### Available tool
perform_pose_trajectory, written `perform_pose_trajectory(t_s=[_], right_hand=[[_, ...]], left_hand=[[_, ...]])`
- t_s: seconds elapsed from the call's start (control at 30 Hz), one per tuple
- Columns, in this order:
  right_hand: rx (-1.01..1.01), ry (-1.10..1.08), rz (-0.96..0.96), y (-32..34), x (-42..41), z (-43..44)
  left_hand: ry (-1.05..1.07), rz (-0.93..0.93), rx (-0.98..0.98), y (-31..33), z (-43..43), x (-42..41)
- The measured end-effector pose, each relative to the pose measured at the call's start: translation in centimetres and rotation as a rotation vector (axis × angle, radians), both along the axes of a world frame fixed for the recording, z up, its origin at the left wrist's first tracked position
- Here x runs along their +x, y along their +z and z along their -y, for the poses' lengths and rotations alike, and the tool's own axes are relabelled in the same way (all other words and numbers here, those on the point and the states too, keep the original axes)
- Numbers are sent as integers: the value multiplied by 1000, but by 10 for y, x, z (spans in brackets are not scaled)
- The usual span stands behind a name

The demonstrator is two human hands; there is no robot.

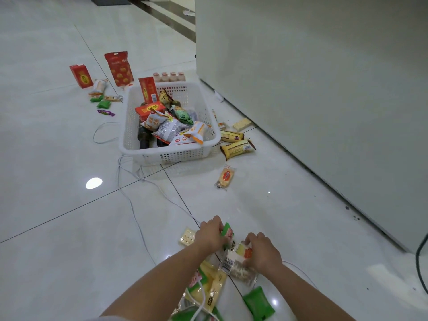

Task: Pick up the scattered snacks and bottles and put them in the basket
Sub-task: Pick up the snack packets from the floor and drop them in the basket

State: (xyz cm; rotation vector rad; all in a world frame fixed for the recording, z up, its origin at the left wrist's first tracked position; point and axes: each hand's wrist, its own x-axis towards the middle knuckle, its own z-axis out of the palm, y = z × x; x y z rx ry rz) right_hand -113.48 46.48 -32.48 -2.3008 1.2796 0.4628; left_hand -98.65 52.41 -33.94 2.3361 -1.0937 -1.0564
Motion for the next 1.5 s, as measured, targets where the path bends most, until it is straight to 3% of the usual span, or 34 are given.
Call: perform_pose_trajectory(t_s=[0.37, 0.7, 1.03, 1.4, 1.5], right_hand=[[201, -160, 65, 3, -13, 7], [448, -710, 477, 29, -14, 28], [458, -677, 750, 120, 60, 43], [622, -770, 817, 147, 167, 37], [644, -815, 830, 155, 201, 49]], left_hand=[[45, -110, 42, 0, 1, -7], [395, -318, -158, 38, 1, 25], [732, -532, -412, 136, -13, 98], [1069, -766, -489, 150, -31, 193], [1061, -776, -508, 159, -12, 217]])
